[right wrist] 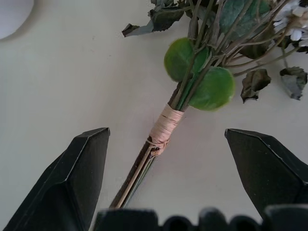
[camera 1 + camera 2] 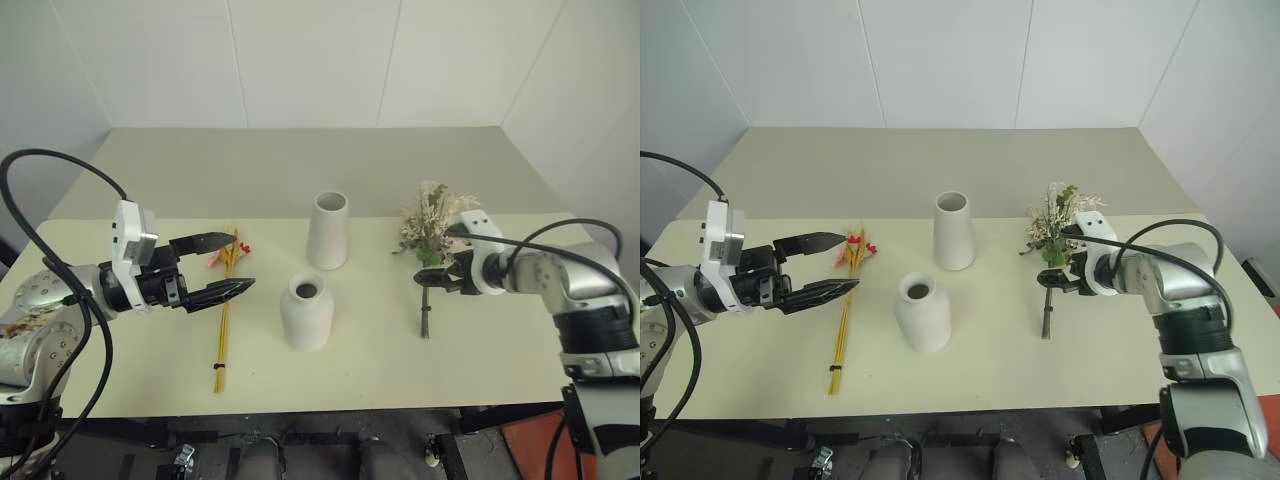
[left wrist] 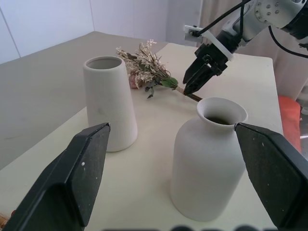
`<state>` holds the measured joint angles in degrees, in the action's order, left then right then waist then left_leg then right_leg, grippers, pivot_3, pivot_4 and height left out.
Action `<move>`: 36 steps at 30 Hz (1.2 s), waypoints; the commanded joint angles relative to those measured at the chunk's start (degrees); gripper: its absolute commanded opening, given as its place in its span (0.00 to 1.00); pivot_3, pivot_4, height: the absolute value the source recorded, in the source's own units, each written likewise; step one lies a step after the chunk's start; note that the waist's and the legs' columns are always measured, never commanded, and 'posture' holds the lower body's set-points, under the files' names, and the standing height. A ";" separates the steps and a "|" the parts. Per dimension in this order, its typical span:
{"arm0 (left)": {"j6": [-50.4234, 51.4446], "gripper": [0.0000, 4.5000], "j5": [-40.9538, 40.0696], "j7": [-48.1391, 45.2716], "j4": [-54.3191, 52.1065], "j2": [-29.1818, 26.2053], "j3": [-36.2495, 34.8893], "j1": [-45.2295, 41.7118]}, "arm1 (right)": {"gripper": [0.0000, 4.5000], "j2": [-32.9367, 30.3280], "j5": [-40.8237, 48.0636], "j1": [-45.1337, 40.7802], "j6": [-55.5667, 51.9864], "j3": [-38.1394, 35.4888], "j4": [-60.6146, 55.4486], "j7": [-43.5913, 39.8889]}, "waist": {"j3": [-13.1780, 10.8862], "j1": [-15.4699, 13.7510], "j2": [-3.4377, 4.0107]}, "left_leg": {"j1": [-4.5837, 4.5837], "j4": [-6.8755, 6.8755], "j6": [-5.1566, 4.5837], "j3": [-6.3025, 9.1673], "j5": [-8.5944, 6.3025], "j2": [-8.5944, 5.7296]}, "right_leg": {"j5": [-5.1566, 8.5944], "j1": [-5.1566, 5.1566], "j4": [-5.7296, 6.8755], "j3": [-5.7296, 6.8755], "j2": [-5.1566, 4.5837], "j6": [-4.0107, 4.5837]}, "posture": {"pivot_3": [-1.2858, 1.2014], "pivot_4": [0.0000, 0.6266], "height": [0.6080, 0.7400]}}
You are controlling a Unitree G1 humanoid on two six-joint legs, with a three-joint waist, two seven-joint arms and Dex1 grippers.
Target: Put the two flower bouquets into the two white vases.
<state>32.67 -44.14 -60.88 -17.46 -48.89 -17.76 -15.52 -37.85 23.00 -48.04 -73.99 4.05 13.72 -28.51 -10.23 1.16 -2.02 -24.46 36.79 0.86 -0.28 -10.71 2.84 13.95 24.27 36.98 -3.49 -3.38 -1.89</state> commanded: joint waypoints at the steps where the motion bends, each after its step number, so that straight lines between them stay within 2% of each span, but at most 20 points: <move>1: -0.95 1.00 -0.93 -0.17 -1.08 -0.02 -1.40 -0.29 | 1.00 2.18 -4.06 -2.96 3.13 0.75 5.80 2.57 | 0.00 0.06 0.00 | 0.00 0.00 0.00 0.00 0.00 0.00 | -0.01 0.00 0.00 0.00 0.00 -0.01 | 0.52 0.24 1.00; 2: -0.83 1.00 -1.26 -0.09 -1.18 0.03 -1.78 -0.16 | 1.00 3.22 -4.91 -3.71 4.09 1.15 7.82 2.79 | 0.00 0.09 0.00 | 0.04 0.00 0.00 0.00 0.00 0.00 | -0.01 -0.04 0.01 0.00 0.00 -0.01 | 0.52 0.24 1.00; 5: -0.76 1.00 -2.25 0.12 -1.59 0.13 -2.91 0.12 | 0.86 5.82 -7.73 -5.38 7.17 2.69 13.33 3.12 | 0.05 0.39 -0.07 | 0.10 0.01 0.00 0.00 0.00 0.00 | -0.01 -0.09 0.03 0.00 0.01 -0.01 | 0.52 0.24 1.00; 14: -0.49 1.00 -5.44 1.35 -2.88 -0.04 -7.10 1.44 | 0.17 8.46 -13.11 -5.79 13.63 2.10 20.89 3.70 | 0.29 1.69 -0.45 | 0.32 0.01 0.00 0.00 0.00 0.03 | -0.02 -0.28 0.05 -0.02 0.03 -0.01 | 0.52 0.24 1.00; 16: -0.69 1.00 -5.36 1.74 -2.91 -0.05 -7.28 1.49 | 0.05 9.04 -13.30 -5.85 13.86 -0.11 21.15 5.59 | 0.31 1.70 -0.47 | 0.37 0.01 0.00 0.00 0.00 0.05 | -0.02 -0.31 0.08 -0.03 0.06 -0.01 | 0.52 0.24 1.00; 18: -0.75 1.00 -5.40 1.99 -2.95 0.00 -7.36 1.55 | 0.05 9.54 -14.17 -5.79 14.30 -2.48 20.43 9.10 | 0.31 1.64 -0.47 | 0.38 0.01 0.00 0.00 0.00 0.05 | -0.03 -0.31 0.09 -0.04 0.06 0.00 | 0.52 0.24 1.00; 22: -1.21 1.00 -5.10 3.85 -3.15 0.82 -7.87 1.69 | 0.05 11.80 -12.93 -5.49 20.69 -12.67 13.03 18.63 | 0.27 1.35 -0.42 | 0.28 0.01 0.00 0.00 0.00 0.04 | -0.05 -0.19 0.10 -0.07 0.06 0.01 | 0.52 0.24 1.00; 25: -0.82 1.00 -5.54 4.59 -3.02 1.11 -8.16 1.74 | 0.05 14.88 -11.55 -4.17 32.96 -17.70 3.88 22.07 | 0.23 1.32 -0.35 | 0.06 0.00 0.00 0.00 0.00 0.03 | -0.06 0.03 0.11 -0.08 0.06 -0.01 | 0.52 0.24 1.00; 30: -0.23 1.00 -4.76 4.56 -2.84 0.25 -7.52 2.52 | 0.05 19.11 -6.04 -5.28 42.47 -20.22 -7.53 18.40 | 0.18 1.81 -0.26 | 0.07 -0.10 0.00 0.00 0.00 0.05 | -0.05 0.08 0.11 -0.12 0.08 -0.01 | 0.52 0.24 1.00; 36: -0.04 1.00 -4.31 4.33 -1.95 -0.23 -6.75 2.00 | 0.05 24.43 -0.34 -10.15 48.24 -19.03 -10.84 14.14 | 0.17 1.80 -0.24 | 0.20 -0.10 0.00 0.00 0.00 0.08 | -0.07 -0.02 0.15 -0.11 0.09 0.01 | 0.52 0.24 1.00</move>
<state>32.80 -48.34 -56.41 -19.22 -48.05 -23.84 -12.88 -13.74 21.38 -56.09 -29.65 -15.42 5.55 -12.69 -10.06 2.96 -2.26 -24.27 36.69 0.86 -0.28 -10.71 2.92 13.89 24.27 37.12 -3.61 -3.29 -1.88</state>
